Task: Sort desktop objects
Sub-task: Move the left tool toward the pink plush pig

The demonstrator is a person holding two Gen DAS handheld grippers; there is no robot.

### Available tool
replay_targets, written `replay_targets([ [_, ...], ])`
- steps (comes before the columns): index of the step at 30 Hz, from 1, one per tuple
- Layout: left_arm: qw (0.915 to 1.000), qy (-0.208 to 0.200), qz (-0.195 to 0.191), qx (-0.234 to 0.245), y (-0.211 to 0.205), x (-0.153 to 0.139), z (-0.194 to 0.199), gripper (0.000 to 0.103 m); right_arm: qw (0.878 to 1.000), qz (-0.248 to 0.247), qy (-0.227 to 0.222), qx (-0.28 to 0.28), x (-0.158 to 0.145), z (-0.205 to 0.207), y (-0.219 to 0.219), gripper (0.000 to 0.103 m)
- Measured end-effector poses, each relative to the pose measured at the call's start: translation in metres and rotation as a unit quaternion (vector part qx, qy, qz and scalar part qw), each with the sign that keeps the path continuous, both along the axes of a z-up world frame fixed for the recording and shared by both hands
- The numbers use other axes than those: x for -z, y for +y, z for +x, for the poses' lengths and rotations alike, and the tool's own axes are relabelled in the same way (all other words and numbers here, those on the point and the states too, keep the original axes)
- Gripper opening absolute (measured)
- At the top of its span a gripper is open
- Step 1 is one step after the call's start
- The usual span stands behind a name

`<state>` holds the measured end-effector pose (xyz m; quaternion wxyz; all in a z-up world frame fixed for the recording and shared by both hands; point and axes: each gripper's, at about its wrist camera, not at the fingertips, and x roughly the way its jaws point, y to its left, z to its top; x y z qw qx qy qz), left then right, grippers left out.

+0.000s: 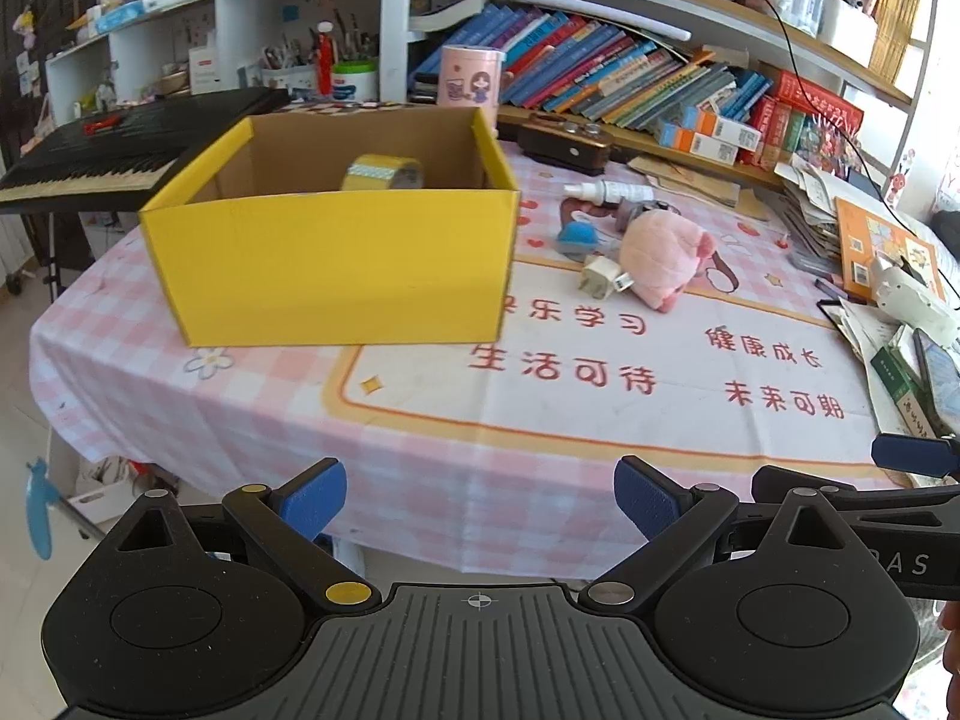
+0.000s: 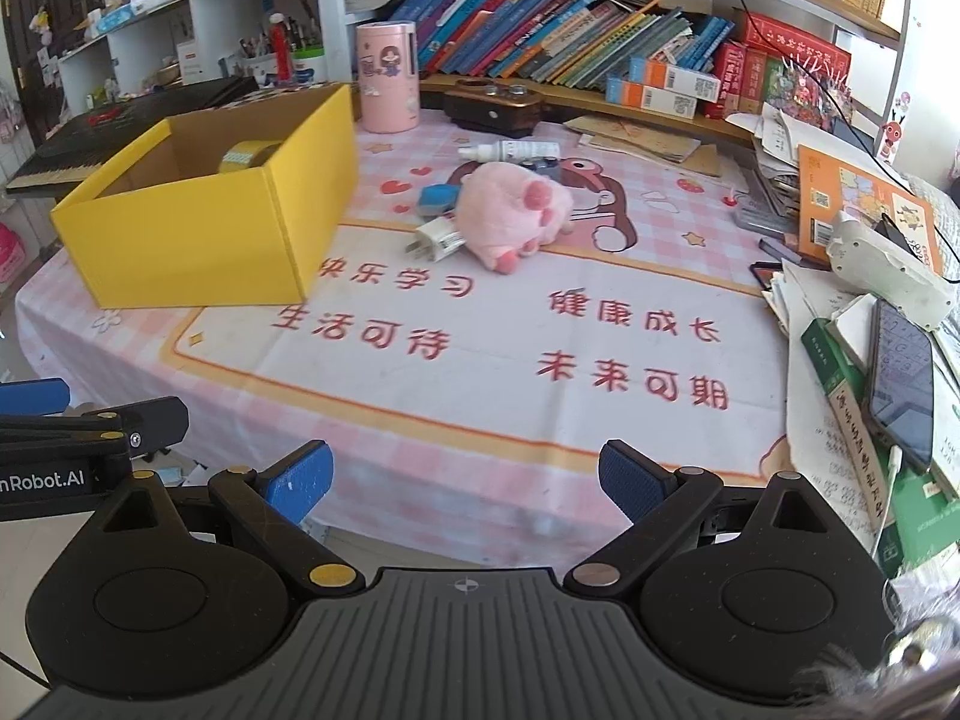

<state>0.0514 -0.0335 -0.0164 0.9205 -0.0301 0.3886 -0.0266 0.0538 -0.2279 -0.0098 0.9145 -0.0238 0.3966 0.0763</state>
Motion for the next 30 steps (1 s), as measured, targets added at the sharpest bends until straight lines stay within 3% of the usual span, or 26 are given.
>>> replay_targets([
  [16, 0.9998, 0.019, -0.008, 0.004, -0.063, 0.012, 0.049, 0.098, 1.000, -0.011, 0.018, 0.004, 0.007, 0.056, -0.064, 0.096],
  [30, 0.9999, 0.003, 0.012, 0.005, -0.110, 0.005, 0.084, 0.098, 1.000, 0.015, -0.005, 0.003, 0.005, 0.104, -0.107, 0.096],
])
